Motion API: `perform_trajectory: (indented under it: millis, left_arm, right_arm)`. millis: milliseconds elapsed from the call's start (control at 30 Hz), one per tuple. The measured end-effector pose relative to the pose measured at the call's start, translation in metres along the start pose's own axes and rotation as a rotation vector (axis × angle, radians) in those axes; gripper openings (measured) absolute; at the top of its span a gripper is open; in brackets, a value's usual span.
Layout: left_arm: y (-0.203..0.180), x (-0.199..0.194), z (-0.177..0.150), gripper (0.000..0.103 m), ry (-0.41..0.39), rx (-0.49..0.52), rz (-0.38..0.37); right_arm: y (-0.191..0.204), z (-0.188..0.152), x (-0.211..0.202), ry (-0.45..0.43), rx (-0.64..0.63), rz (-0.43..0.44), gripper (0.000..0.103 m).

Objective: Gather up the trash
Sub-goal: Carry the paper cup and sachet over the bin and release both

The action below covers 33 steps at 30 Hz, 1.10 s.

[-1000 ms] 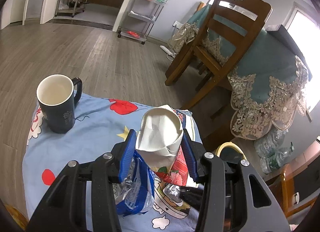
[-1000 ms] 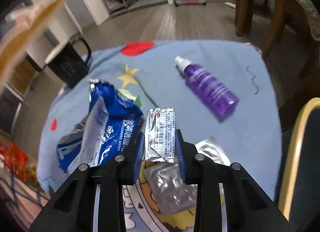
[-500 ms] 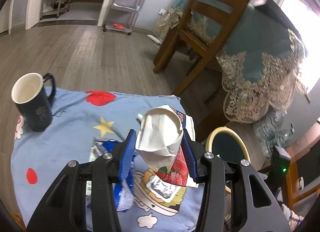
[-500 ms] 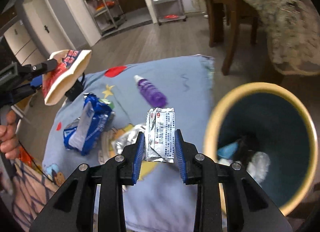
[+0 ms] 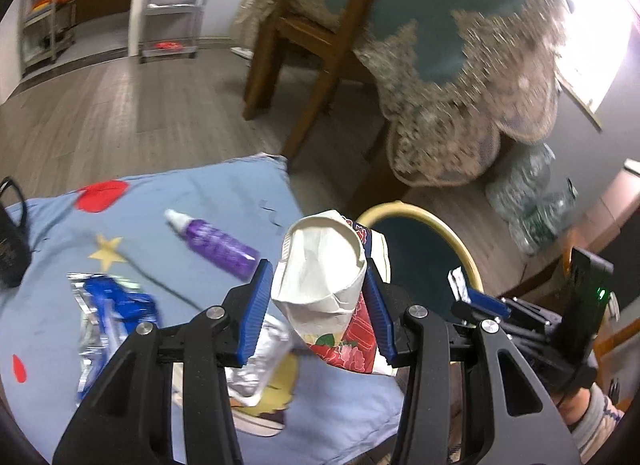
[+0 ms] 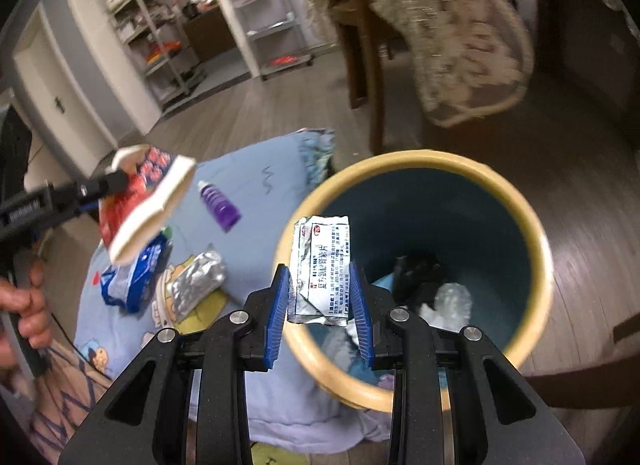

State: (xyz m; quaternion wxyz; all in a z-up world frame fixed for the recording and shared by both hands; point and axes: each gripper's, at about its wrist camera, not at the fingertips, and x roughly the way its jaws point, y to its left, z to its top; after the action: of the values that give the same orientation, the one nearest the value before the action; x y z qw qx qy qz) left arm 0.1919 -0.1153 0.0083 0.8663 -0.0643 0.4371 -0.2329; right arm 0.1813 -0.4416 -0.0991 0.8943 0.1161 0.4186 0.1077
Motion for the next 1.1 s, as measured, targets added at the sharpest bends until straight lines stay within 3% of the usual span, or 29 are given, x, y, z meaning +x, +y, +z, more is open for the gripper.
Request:
perform_trajectory:
  millis: [267,467,667,733,800,1100]
  left_arm:
    - [-0.059,0.045,-0.01,0.045,0.06,0.121,-0.025]
    - [-0.097,0.088,-0.023,0.045,0.129,0.214,-0.023]
    - [-0.099,0.122,-0.033,0.046,0.188,0.192,-0.041]
    - [-0.098,0.128,-0.037,0.052,0.2,0.186,-0.039]
    - [-0.095,0.128,-0.039,0.065,0.199,0.183,-0.031]
    - [-0.083,0.104,-0.032,0.08,0.146,0.156,-0.017]
  right_arm:
    - [-0.054,-0.014,-0.03,-0.091,0.183,0.0,0.032]
    - [-0.07,-0.02,-0.034,-0.121,0.244,0.017,0.032]
    - [-0.078,-0.023,-0.03,-0.114,0.284,0.028,0.032]
    - [-0.081,-0.023,-0.028,-0.11,0.301,0.031,0.032]
    - [-0.082,-0.024,-0.027,-0.106,0.305,0.027,0.032]
    - [-0.08,-0.026,-0.011,-0.06,0.302,-0.003,0.033]
